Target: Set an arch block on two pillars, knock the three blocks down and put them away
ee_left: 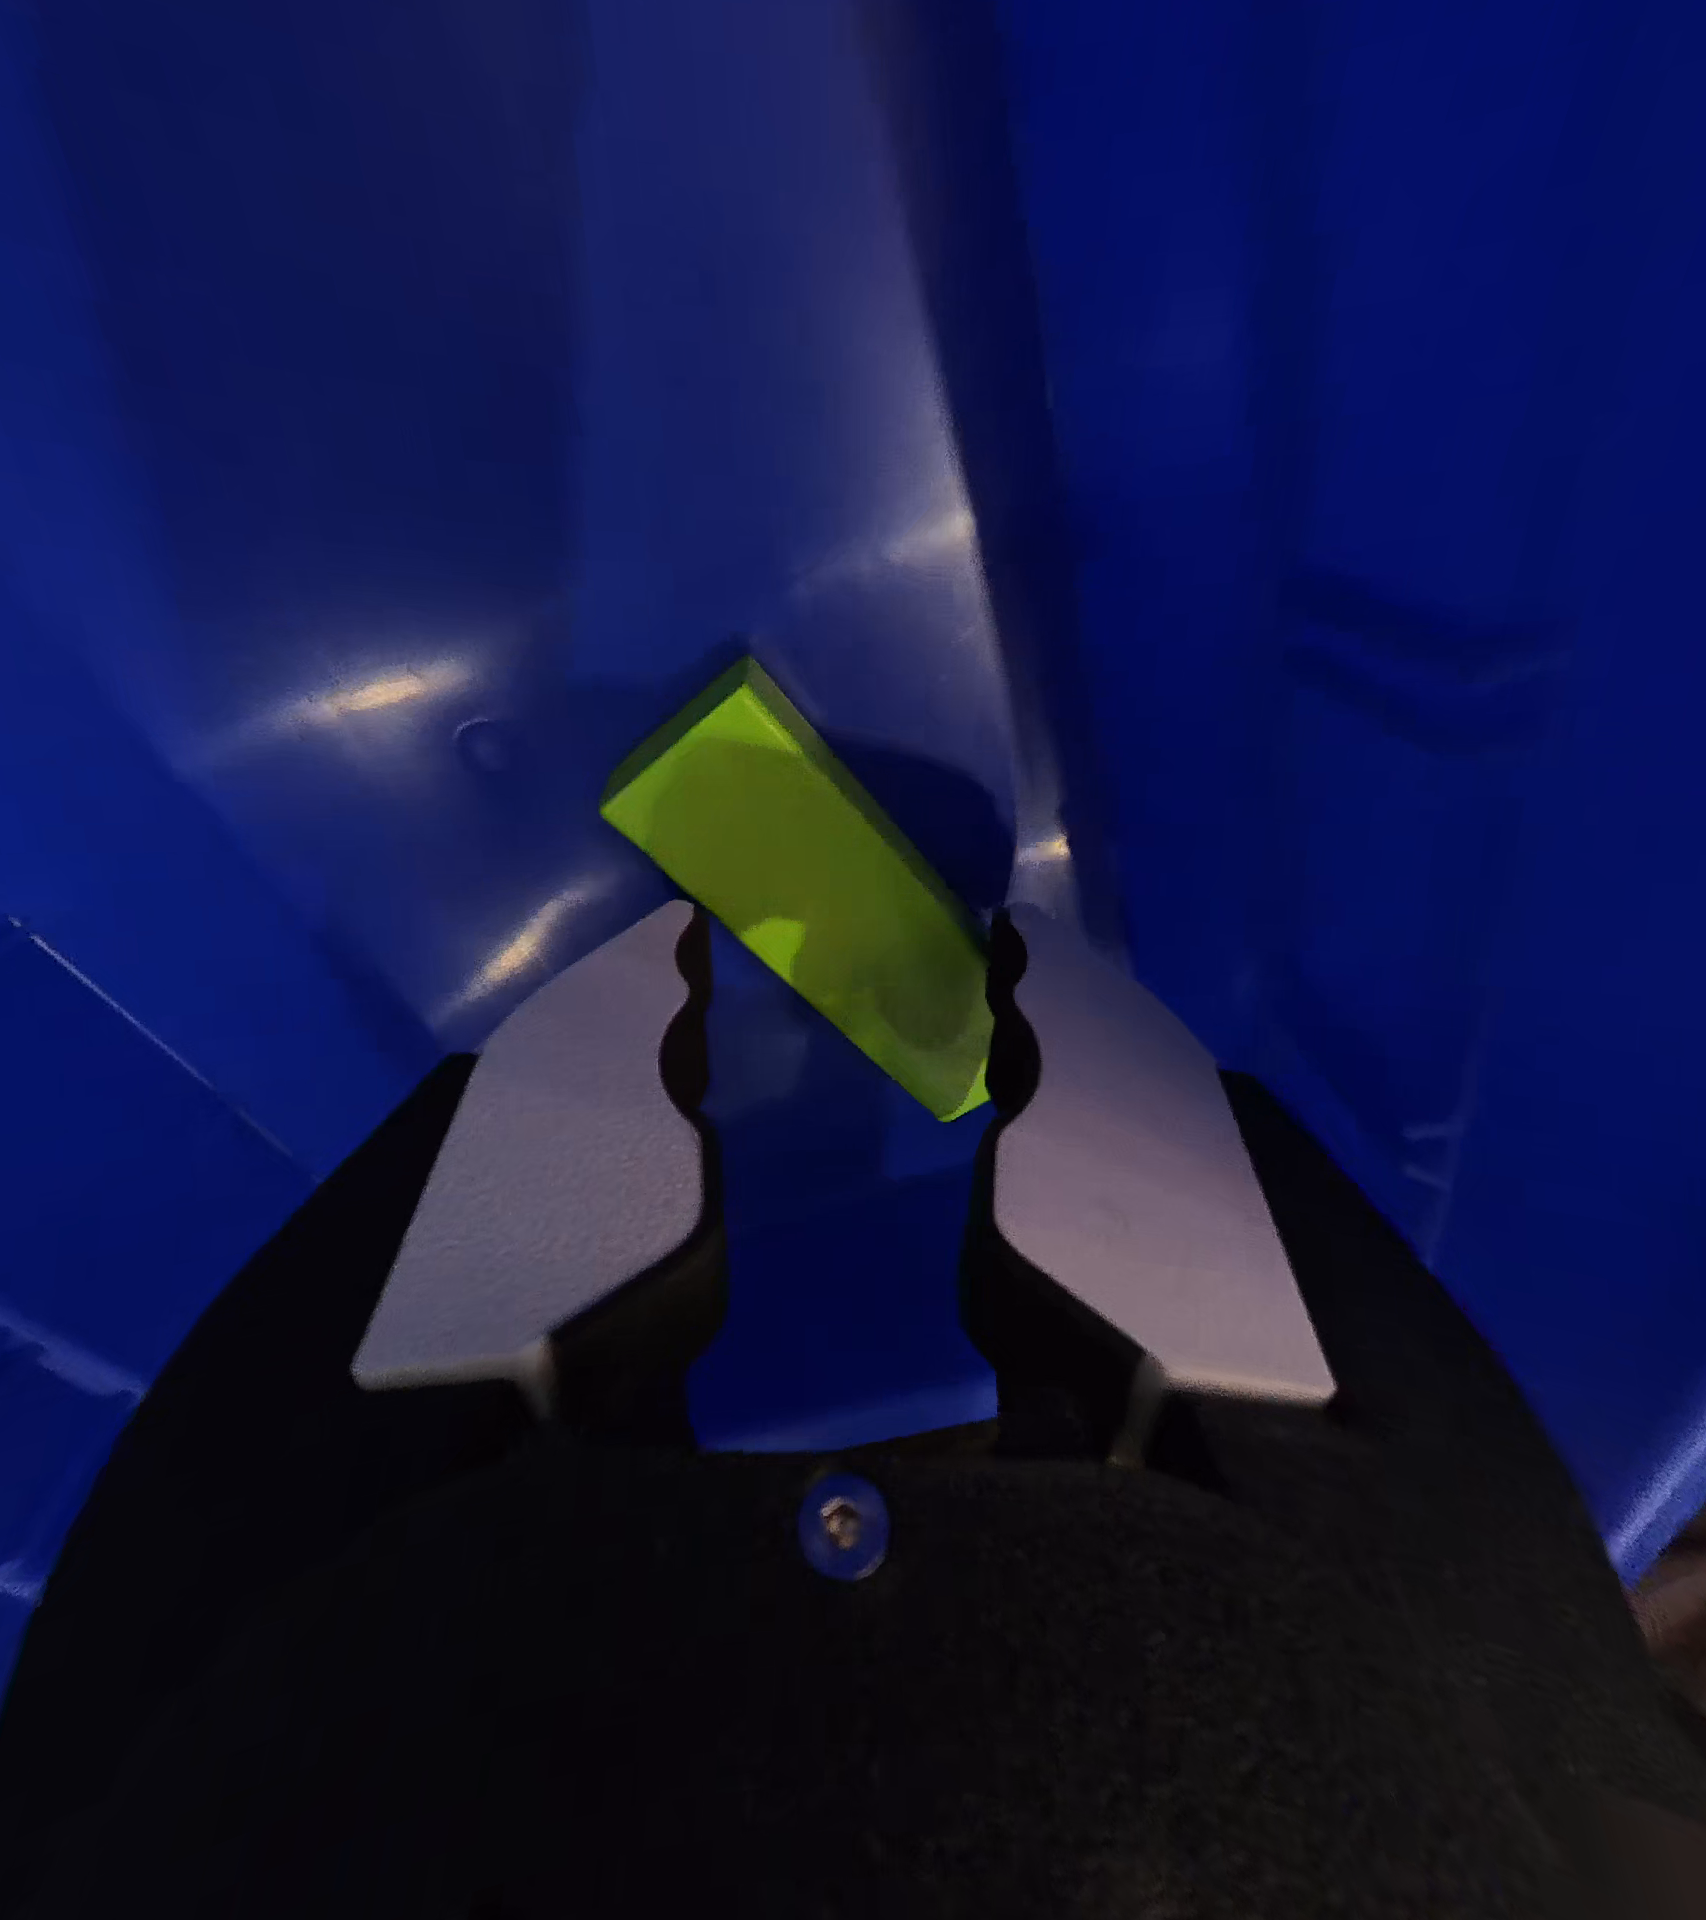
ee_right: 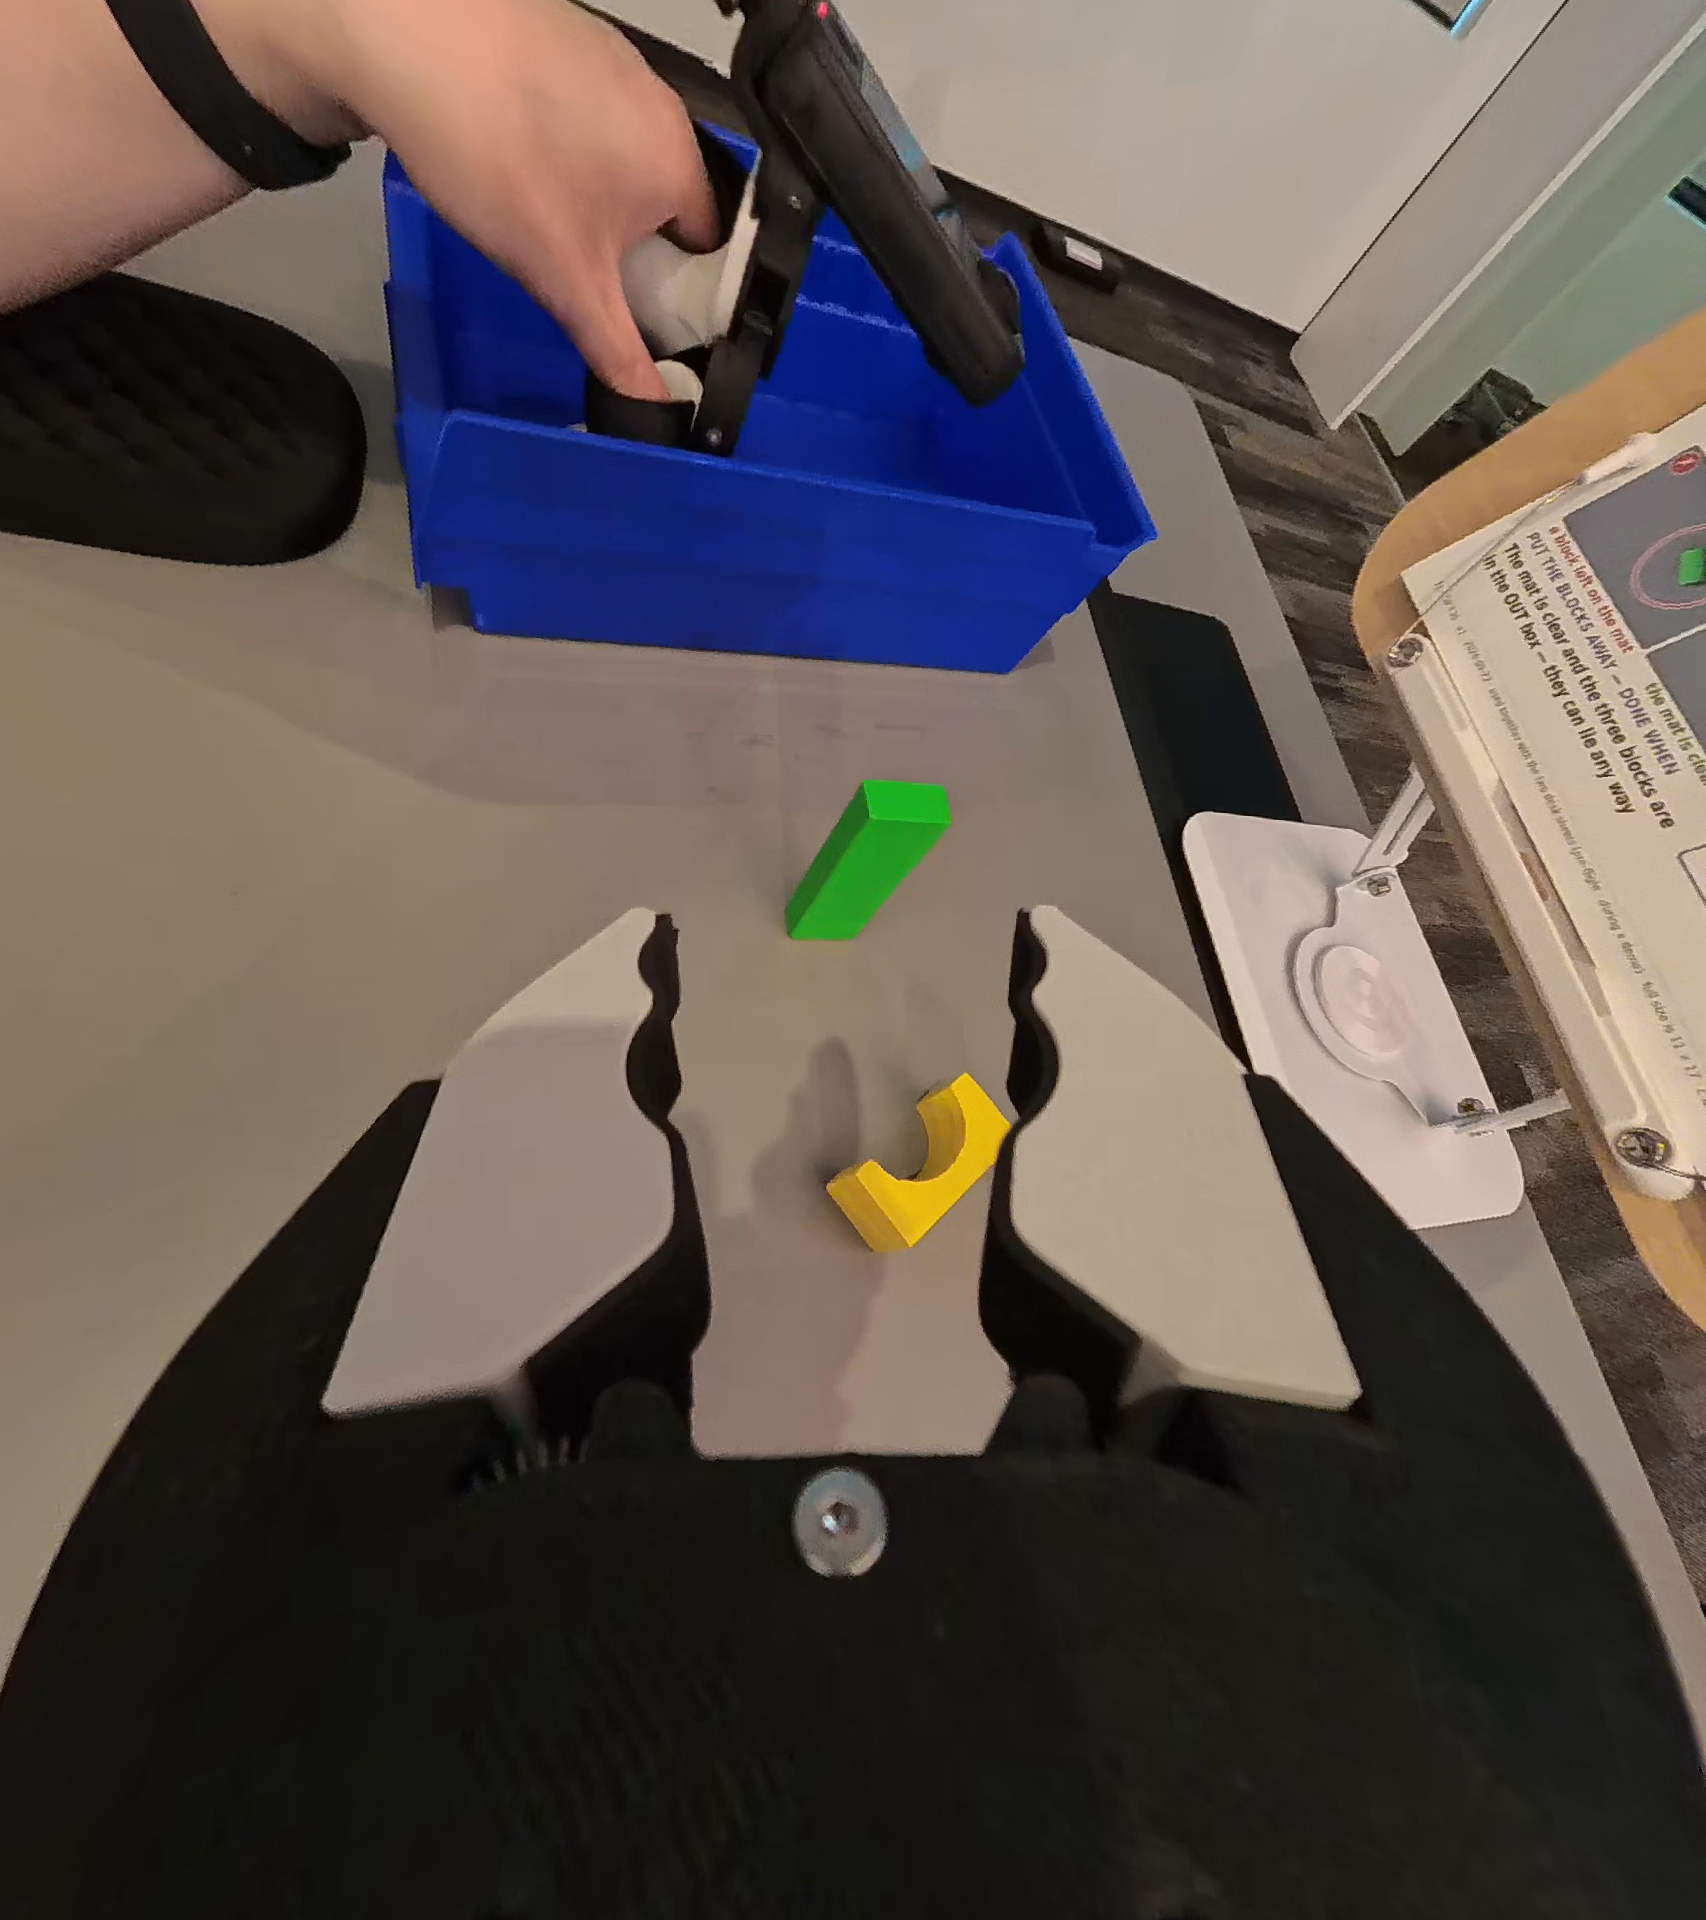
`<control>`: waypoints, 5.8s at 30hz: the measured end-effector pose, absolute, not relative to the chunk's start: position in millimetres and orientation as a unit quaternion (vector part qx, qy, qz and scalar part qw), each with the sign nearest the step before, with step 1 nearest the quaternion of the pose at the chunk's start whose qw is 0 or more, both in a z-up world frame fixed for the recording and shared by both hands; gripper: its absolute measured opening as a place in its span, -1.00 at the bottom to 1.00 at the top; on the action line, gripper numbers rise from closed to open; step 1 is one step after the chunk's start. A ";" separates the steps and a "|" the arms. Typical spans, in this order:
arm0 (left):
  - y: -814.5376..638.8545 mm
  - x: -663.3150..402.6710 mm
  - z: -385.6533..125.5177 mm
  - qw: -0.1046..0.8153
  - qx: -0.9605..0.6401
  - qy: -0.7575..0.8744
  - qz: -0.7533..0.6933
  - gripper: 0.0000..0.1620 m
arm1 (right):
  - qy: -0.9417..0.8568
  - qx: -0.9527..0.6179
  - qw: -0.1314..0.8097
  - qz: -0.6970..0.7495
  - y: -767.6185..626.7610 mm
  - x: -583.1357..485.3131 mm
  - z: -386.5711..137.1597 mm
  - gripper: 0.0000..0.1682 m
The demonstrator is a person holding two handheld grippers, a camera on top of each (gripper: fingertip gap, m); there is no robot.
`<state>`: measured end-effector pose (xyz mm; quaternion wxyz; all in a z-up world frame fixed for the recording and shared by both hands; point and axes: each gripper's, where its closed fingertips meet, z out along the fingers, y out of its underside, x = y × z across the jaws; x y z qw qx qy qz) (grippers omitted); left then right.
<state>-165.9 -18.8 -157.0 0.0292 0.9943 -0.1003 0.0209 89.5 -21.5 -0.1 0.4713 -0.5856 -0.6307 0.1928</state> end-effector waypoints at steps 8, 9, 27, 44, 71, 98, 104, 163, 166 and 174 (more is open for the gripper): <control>-14.4 -189.8 -151.7 0.023 0.986 -0.159 -0.047 -0.54 | -0.631 -0.590 0.467 0.188 -20.3 90.8 -3.3 -0.26; -12.1 -194.1 -147.6 0.014 0.987 -0.153 -0.046 -0.55 | -0.631 -0.590 0.468 0.187 -19.7 91.4 -3.4 -0.26; -87.0 22.8 67.7 -0.355 0.678 -0.500 0.405 -0.57 | -0.466 -0.491 0.475 0.562 -84.0 39.7 77.9 -0.26; -65.3 -5.3 89.4 -0.431 0.674 -0.459 0.387 -0.52 | -0.535 -0.620 0.459 0.343 3.3 60.5 -16.4 -0.61; -81.1 18.4 67.0 -0.374 0.674 -0.509 0.383 -0.53 | -0.569 -0.614 0.399 0.373 35.9 55.2 -92.2 -0.61; -91.9 19.8 62.4 -0.345 0.681 -0.520 0.383 -0.47 | -0.494 -0.708 0.430 0.264 58.0 99.2 -41.0 -0.43; -93.9 19.8 63.5 -0.345 0.680 -0.521 0.383 -0.47 | -0.457 -0.830 0.298 0.116 73.8 129.8 -120.7 -0.43; -76.7 45.7 70.5 -0.405 0.639 -0.504 0.417 -0.57 | -0.550 -0.503 0.511 0.429 -64.0 61.7 72.6 -0.51; -78.9 48.3 68.4 -0.404 0.639 -0.512 0.408 -0.57 | -0.556 -0.499 0.489 0.451 -68.6 61.6 69.7 -0.58; -79.5 51.3 62.3 -0.394 0.640 -0.519 0.407 -0.57 | -0.567 -0.512 0.458 0.455 -68.6 58.4 54.7 -0.54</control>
